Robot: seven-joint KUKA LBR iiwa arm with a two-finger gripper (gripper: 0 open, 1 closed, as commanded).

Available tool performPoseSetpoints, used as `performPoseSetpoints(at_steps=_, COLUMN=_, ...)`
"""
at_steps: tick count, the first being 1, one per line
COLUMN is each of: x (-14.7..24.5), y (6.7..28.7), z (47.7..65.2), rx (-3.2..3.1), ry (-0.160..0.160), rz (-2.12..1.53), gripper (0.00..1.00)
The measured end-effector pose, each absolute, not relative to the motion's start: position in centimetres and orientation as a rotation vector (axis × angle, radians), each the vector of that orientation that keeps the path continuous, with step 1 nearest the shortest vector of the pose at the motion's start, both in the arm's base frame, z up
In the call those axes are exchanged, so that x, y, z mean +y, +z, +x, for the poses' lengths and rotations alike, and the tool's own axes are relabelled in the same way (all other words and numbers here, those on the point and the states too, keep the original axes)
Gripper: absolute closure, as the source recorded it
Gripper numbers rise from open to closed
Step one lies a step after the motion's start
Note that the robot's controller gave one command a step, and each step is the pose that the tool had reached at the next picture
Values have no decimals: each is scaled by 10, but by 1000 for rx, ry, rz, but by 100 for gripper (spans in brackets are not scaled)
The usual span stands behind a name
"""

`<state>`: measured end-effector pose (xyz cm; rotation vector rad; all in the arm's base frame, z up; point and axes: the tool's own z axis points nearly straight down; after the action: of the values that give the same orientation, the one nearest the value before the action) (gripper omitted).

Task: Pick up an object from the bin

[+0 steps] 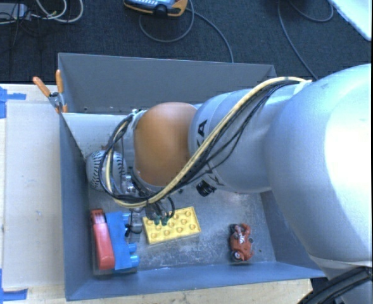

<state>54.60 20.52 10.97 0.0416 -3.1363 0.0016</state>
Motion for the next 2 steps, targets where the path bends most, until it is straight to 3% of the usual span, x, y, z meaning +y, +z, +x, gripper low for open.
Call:
performPoseSetpoints(at_steps=1, x=208, y=74, z=539, rx=-3144, ry=3, rz=80, gripper=100)
performPoseSetpoints(at_steps=2, x=208, y=74, z=539, rx=-3144, ry=3, rz=79, gripper=100)
